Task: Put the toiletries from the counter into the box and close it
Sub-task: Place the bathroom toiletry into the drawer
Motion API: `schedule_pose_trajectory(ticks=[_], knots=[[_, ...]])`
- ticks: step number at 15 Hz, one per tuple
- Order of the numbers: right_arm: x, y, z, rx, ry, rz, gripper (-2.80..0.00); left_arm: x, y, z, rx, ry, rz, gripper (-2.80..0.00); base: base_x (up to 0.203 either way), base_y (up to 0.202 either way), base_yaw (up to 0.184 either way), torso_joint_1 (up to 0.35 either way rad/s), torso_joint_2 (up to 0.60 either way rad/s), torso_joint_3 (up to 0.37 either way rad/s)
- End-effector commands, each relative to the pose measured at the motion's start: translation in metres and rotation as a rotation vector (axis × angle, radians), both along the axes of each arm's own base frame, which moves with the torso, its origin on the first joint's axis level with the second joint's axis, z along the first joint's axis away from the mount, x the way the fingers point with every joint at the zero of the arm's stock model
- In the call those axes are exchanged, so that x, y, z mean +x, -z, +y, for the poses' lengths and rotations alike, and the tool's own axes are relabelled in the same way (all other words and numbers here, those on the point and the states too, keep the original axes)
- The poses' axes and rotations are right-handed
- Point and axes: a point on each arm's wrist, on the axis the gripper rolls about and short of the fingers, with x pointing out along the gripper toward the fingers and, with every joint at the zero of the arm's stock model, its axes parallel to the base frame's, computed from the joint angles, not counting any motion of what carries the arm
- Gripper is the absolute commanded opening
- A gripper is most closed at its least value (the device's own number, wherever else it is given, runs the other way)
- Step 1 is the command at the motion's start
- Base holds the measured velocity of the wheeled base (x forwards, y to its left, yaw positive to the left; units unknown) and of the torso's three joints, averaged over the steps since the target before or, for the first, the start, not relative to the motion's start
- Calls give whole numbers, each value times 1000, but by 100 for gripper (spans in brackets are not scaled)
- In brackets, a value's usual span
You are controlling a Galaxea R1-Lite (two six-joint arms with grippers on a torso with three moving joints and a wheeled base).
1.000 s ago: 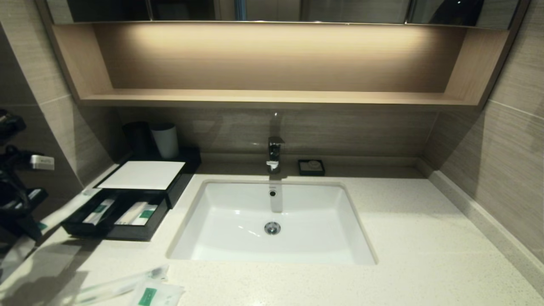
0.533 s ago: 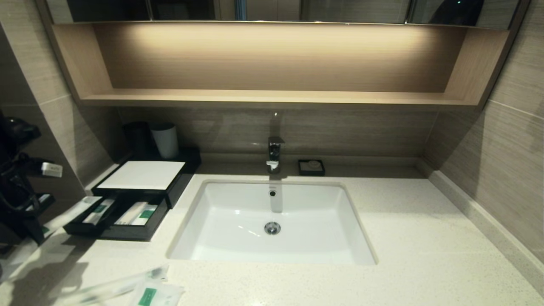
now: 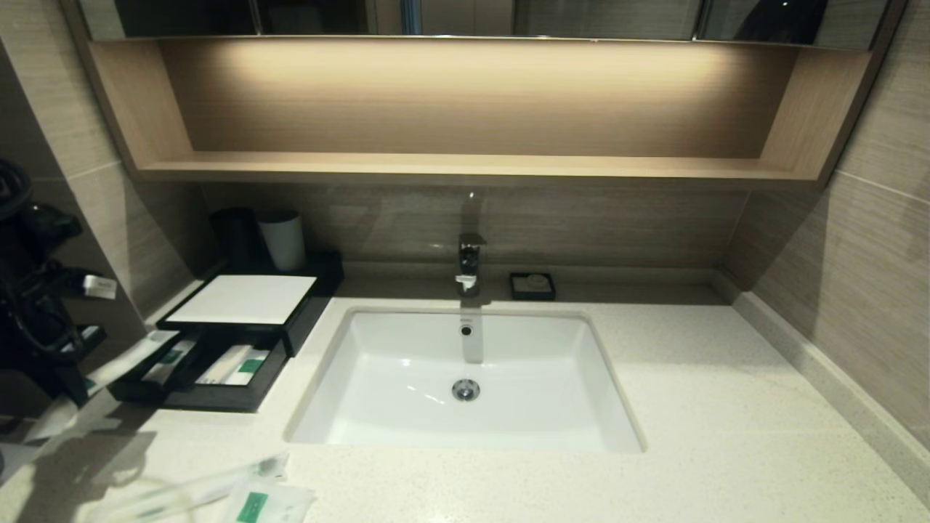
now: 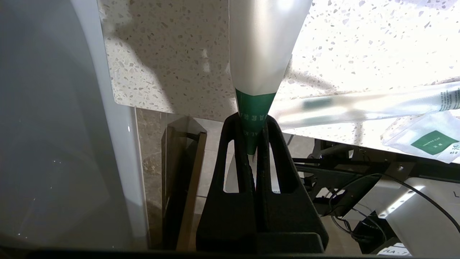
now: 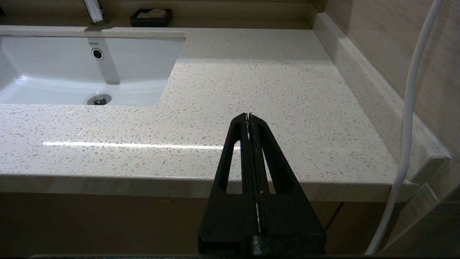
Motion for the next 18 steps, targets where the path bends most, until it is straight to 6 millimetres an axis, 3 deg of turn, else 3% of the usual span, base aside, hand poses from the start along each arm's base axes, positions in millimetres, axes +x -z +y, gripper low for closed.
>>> schedule_pose_trajectory(ticks=[1,18], knots=[[0,0,0,1,0,-2,-280,2,4,1,-7,3,18,-280,0,0,0,0,0,0],[0,0,0,1,0,0,-280,24,24,-2,10,34,9,-280,0,0,0,0,0,0]])
